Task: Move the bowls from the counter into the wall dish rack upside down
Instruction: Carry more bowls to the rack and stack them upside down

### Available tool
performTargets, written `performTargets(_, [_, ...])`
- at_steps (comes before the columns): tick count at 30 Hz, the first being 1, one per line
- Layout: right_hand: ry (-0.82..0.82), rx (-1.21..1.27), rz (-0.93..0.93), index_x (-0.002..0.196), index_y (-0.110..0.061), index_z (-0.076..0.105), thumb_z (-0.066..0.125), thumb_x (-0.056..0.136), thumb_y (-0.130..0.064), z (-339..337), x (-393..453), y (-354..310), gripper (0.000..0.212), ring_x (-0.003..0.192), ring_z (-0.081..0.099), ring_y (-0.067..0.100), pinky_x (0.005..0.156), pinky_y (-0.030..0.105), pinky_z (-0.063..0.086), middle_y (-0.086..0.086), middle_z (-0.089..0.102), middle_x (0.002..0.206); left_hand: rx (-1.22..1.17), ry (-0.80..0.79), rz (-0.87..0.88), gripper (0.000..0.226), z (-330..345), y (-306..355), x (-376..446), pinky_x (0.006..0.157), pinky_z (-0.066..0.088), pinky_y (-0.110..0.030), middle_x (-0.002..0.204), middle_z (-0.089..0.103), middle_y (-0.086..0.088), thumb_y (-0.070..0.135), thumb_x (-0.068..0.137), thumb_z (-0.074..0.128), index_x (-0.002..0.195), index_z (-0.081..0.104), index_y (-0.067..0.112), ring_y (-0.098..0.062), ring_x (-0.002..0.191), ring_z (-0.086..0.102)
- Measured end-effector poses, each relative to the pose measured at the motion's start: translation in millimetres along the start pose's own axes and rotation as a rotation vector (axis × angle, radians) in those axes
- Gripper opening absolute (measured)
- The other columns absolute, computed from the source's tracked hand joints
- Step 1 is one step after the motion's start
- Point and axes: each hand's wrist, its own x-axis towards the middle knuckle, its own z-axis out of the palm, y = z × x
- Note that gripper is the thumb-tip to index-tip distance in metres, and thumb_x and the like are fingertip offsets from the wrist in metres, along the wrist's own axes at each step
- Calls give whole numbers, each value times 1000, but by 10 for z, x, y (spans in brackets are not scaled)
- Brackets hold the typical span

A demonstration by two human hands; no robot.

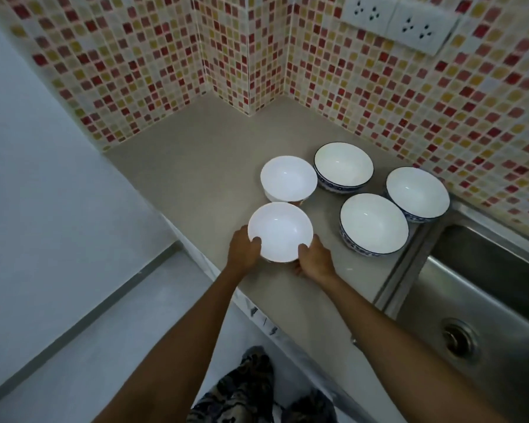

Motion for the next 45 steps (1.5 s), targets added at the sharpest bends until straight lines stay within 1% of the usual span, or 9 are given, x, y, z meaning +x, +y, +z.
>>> performTargets(4, [11,-35,-25,135,-10,44,42,91,-14,-65,-35,39,44,111,57,35,78,29,45,17,57,131,-93,-27,-11,61,21,64,-81,85,49,-36,119,60,-10,33,73,40,126,53,7,-25,106,56])
performTargets(11, [107,77,-137,139,-12,42,43,89,-9,-526,-269,122,49,125,48,28,98,26,36,9,53,137,-286,-35,40,44,334,475,-334,91,49,-40,130,53,-8,21,90,48,134,42,18,-24,113,52])
performTargets(19, [347,146,-125,136,-13,45,43,90,-16,-1620,-554,413,47,118,54,30,99,38,46,10,59,130,-379,-189,198,44,1145,1349,-605,100,44,-45,132,51,-3,12,93,49,136,39,21,-26,120,50])
performTargets(27, [495,196,-120,130,-16,50,43,86,-17,-2522,-961,1104,44,85,62,22,61,28,58,3,62,113,-335,-473,177,47,2056,1859,-1109,96,50,-48,132,52,-1,53,93,40,135,34,32,-23,112,56])
performTargets(31, [554,203,-99,123,-19,56,46,79,-32,-2856,-1133,1529,47,97,63,24,74,46,60,2,66,112,-515,-581,101,48,2471,1966,-1408,104,42,-50,125,61,0,63,87,42,126,49,35,-24,114,59])
performTargets(36, [669,200,-143,120,-16,58,47,96,-37,-3367,-1446,1802,34,91,64,14,75,34,60,-1,66,106,-374,-568,143,126,2976,2066,-1574,115,29,-41,151,36,0,100,45,30,144,33,22,-18,138,36])
performTargets(39, [787,162,-220,123,-16,60,43,99,-37,-3768,-1664,1852,36,94,60,8,79,22,49,-9,63,102,-404,-558,249,100,3115,2310,-1818,112,35,-44,142,48,0,93,63,31,136,44,25,-19,131,45])
performTargets(42, [940,145,-335,119,-15,63,44,99,-33,-4178,-1886,1833,33,91,62,7,80,23,50,-7,68,101,-499,-521,305,28,3226,2682,-2068,92,47,-32,106,60,13,55,95,33,104,53,39,-15,107,57])
performTargets(45, [1088,18,-462,115,-12,65,47,98,-25,-4504,-2001,1785,27,90,63,9,82,25,52,-2,70,100,-450,-498,479,22,3261,3046,-2119,88,51,-33,108,59,16,64,89,37,102,51,53,-16,108,58])
